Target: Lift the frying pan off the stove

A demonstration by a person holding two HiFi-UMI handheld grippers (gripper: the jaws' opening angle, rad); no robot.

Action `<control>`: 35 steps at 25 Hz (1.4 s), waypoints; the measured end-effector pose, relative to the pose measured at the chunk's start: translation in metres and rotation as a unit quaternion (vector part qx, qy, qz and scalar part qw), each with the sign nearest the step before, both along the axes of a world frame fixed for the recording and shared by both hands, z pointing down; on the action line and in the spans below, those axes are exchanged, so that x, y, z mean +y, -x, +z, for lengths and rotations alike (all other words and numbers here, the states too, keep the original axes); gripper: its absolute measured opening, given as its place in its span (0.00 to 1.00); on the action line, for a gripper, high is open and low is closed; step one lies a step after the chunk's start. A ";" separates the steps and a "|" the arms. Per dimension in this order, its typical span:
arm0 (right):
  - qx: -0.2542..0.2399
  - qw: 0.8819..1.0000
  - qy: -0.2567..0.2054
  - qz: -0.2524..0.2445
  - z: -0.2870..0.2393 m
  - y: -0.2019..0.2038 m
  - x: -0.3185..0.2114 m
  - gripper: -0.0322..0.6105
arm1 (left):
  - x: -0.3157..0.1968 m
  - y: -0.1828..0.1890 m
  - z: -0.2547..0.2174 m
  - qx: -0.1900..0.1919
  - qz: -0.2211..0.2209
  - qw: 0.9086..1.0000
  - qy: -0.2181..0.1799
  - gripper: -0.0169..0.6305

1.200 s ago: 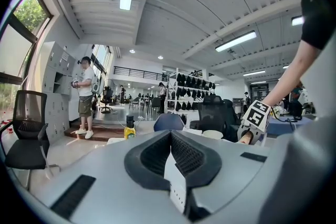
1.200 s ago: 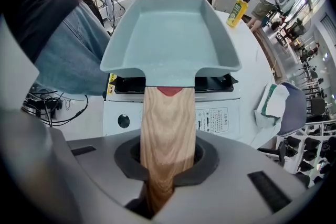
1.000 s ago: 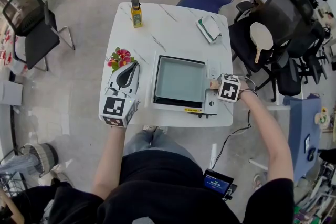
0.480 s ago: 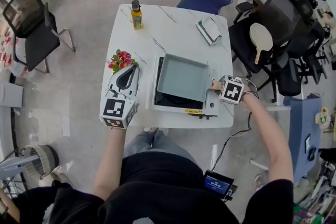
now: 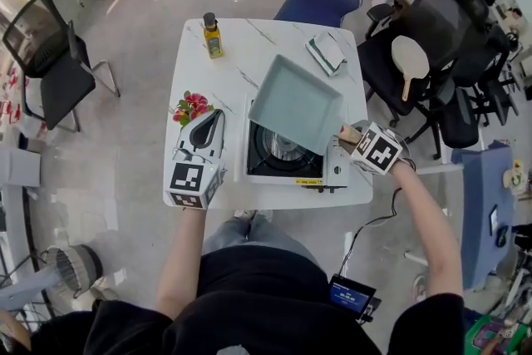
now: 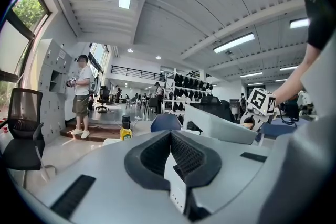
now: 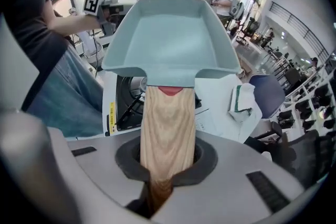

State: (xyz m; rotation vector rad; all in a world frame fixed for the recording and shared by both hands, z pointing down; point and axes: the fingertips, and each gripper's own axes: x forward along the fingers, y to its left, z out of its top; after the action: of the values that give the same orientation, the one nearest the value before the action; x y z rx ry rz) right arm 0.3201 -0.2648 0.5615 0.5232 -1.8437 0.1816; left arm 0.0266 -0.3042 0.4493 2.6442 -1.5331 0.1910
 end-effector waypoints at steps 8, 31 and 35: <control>-0.118 0.979 -0.114 0.120 -0.055 0.018 -0.025 0.11 | -0.004 -0.015 -0.007 -0.002 0.017 1.000 -0.006 0.06; -0.387 0.763 -0.377 0.354 -0.147 0.014 -0.039 0.11 | -0.014 -0.025 -0.042 -0.013 0.034 0.998 -0.044 0.06; -0.396 0.740 -0.407 0.361 -0.154 0.012 -0.026 0.11 | -0.017 -0.023 -0.043 -0.014 0.030 0.998 -0.047 0.06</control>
State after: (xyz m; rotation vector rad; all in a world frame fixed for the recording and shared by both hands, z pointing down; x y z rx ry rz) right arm 0.3082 -0.2905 0.4071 2.0535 -2.3945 0.0995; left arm 0.0496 -0.3211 0.4063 2.7745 -1.5073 0.1652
